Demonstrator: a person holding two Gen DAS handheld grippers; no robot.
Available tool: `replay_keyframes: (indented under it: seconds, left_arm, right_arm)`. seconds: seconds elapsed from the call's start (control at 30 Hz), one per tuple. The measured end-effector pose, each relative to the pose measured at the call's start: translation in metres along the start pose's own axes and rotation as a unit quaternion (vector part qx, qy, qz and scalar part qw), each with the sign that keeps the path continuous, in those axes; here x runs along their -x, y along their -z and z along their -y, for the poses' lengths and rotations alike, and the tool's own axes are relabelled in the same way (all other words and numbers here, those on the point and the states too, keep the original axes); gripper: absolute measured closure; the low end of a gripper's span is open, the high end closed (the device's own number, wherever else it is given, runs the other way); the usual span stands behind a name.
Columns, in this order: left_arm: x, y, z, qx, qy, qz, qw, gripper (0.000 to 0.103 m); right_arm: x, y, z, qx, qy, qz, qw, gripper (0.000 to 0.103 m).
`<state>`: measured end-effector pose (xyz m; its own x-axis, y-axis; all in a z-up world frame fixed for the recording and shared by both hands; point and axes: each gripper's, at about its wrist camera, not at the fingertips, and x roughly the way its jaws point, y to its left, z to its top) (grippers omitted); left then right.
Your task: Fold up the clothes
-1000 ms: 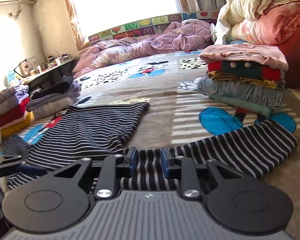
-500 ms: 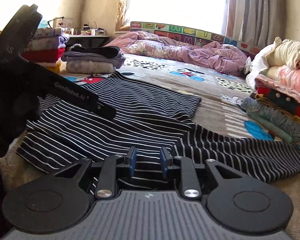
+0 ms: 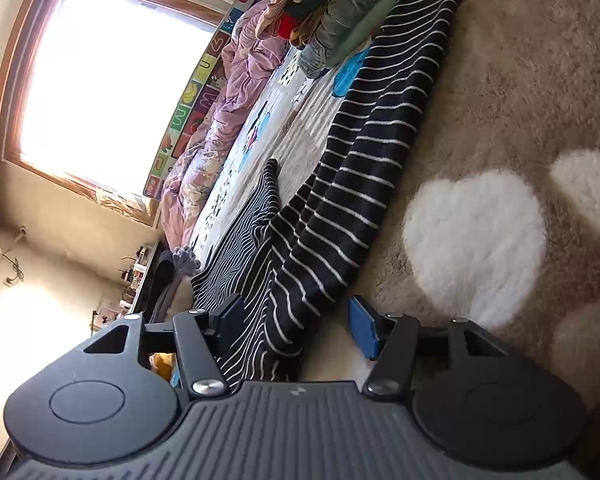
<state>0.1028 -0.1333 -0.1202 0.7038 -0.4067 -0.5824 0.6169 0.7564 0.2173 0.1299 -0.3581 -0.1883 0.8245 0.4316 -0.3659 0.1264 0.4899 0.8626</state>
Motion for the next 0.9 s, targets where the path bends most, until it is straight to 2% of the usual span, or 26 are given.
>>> replay_keyframes:
  seconds: [0.13, 0.2, 0.37, 0.6, 0.63, 0.7, 0.9]
  left_arm:
    - [-0.021, 0.003, 0.015, -0.04, -0.059, -0.009, 0.9974, 0.04]
    - [-0.029, 0.006, 0.02, -0.064, -0.072, -0.017, 0.9952, 0.044]
    - [-0.037, 0.011, 0.044, -0.128, -0.102, -0.024, 0.9863, 0.045]
    - [-0.044, 0.017, 0.061, -0.196, -0.182, -0.053, 0.9622, 0.045]
    - [-0.045, 0.018, 0.063, -0.203, -0.19, -0.057, 0.9587, 0.048]
    - [-0.045, 0.02, 0.065, -0.217, -0.193, -0.063, 0.955, 0.086]
    - [-0.04, 0.031, 0.073, -0.266, -0.189, -0.073, 0.9425, 0.091]
  right_arm:
    - [-0.019, -0.012, 0.006, 0.003, 0.007, 0.011, 1.0, 0.051]
    - [-0.03, -0.02, 0.006, 0.014, 0.007, 0.013, 1.0, 0.056]
    - [-0.042, -0.035, 0.012, 0.051, 0.016, 0.016, 0.998, 0.098]
    - [-0.036, -0.037, 0.015, 0.071, 0.004, 0.022, 0.997, 0.099]
    - [-0.036, -0.037, 0.014, 0.078, 0.005, 0.022, 0.997, 0.099]
    - [-0.036, -0.037, 0.012, 0.094, 0.008, 0.023, 0.995, 0.099]
    - [-0.035, -0.036, 0.002, 0.141, 0.023, 0.021, 0.989, 0.099]
